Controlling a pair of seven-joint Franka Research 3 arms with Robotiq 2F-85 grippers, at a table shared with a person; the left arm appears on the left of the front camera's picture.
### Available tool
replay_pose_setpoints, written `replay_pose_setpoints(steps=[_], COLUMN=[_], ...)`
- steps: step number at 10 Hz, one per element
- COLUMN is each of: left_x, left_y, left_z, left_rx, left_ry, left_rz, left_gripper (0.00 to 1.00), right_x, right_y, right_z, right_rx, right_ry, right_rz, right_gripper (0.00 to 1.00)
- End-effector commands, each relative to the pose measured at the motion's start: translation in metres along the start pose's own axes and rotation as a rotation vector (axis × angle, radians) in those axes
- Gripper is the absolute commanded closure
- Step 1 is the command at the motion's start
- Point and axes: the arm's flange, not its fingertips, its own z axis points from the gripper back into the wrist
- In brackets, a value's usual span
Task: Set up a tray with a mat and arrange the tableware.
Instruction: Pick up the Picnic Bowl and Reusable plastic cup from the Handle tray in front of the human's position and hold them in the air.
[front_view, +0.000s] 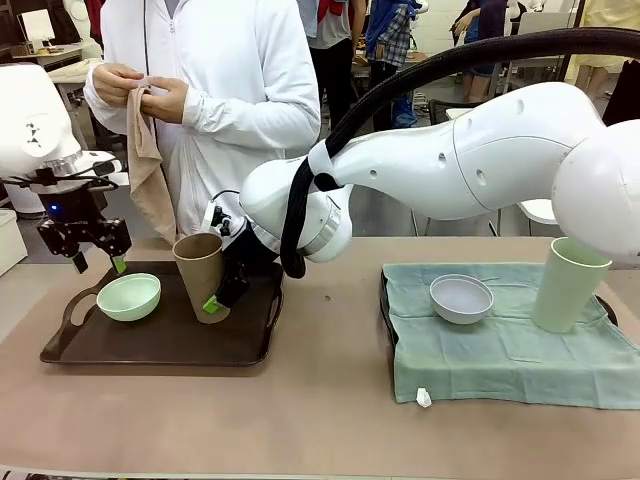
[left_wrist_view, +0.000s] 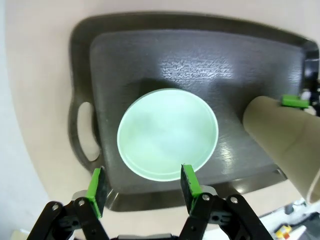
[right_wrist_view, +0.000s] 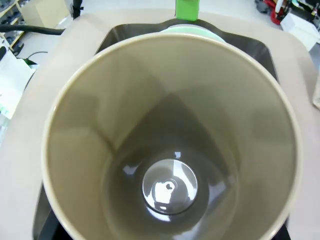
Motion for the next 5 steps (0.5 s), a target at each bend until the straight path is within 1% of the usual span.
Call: replay_pose_setpoints(steps=[1,3,5], left_x=[0.002,0.002,0.003], left_y=[-0.001,-0.002,-0.006], left_z=[-0.008,-0.020,-0.031], left_rx=[-0.013,-0.007,-0.053], left_ry=[0.014,-0.011,-0.049], left_rz=[-0.016,-0.010,-0.025], left_gripper=[0.23,0.23,0.23], right_x=[0.008,0.008,0.012], right_y=[-0.002,-0.004,-0.005], right_z=[-0.003,-0.004,-0.002], right_rx=[-0.012,-0.004,-0.003], right_ry=[-0.003,-0.006,-0.006], right_rz=[0.001,0.005,0.023], right_gripper=[0.00,0.00,0.00])
